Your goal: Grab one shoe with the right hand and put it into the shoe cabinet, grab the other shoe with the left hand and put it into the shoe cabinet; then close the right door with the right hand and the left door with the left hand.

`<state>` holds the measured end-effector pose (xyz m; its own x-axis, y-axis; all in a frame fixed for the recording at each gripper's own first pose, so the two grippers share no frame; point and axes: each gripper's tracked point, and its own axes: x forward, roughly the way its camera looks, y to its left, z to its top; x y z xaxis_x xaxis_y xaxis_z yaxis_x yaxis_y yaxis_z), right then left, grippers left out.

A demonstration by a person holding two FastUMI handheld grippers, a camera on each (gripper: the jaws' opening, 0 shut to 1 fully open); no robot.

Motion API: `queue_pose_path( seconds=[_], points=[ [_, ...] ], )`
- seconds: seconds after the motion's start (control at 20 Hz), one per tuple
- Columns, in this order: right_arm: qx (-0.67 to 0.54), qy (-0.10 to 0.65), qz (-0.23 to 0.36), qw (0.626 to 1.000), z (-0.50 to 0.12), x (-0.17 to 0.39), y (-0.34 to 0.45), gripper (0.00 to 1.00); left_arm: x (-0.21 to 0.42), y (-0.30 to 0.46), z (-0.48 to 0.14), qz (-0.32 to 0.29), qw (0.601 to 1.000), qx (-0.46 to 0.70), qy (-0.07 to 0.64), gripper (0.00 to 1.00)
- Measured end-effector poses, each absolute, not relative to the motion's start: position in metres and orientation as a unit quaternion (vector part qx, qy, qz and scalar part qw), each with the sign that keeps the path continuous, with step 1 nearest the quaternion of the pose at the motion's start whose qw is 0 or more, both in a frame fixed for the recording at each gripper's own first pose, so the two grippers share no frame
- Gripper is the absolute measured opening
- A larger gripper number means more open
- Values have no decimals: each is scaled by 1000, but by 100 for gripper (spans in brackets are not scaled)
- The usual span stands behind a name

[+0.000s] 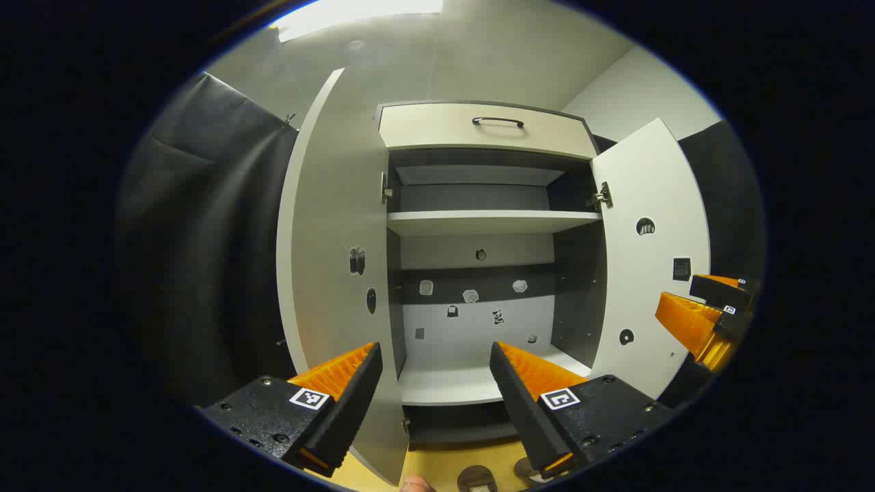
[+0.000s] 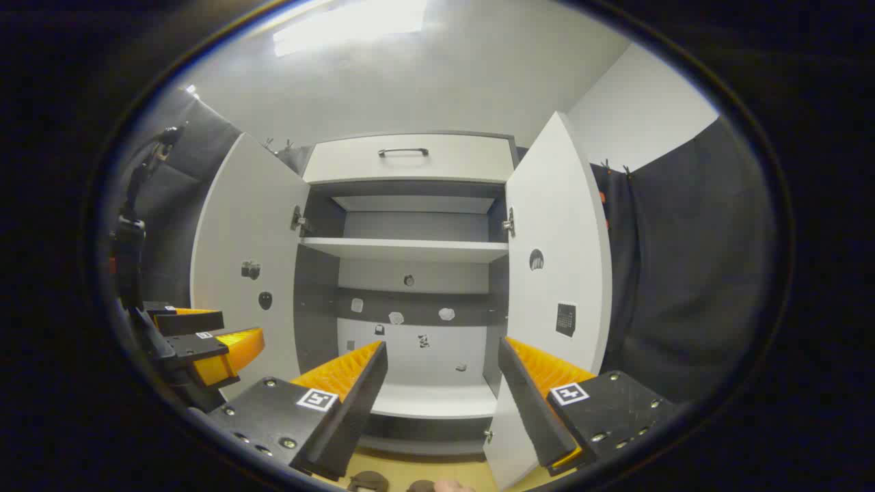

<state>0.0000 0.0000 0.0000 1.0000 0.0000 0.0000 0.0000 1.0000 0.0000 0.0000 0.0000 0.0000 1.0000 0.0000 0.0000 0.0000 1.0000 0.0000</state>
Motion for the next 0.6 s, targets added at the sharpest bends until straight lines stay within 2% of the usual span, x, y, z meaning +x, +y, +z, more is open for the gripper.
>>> queue_pose_path(
  seconds=[0.05,0.15,0.25,0.3,0.4,0.45,0.5,0.6],
  points=[
    [-2,1,-1,1000,0,0,1,97,-1,1,0,0,1000,1,-1,96],
    [-3,2,0,1000,-1,0,2,97,-2,2,1,1,1000,1,-2,93],
    [-3,4,1,1000,-2,1,2,97,-3,3,1,5,1000,0,-2,96],
    [-4,4,2,1000,-3,1,2,97,-3,3,1,7,1000,0,-2,93],
    [-3,3,2,1000,-3,1,2,97,-3,4,1,10,1000,-1,-2,96],
    [-3,3,3,1000,-3,1,1,97,-3,3,0,12,1000,-1,-1,93],
    [-3,4,4,1000,-4,3,1,97,-3,4,1,14,1000,-1,-1,96],
    [-4,4,6,1000,-5,5,1,97,-3,5,1,17,1000,-2,-1,96]
  ],
)
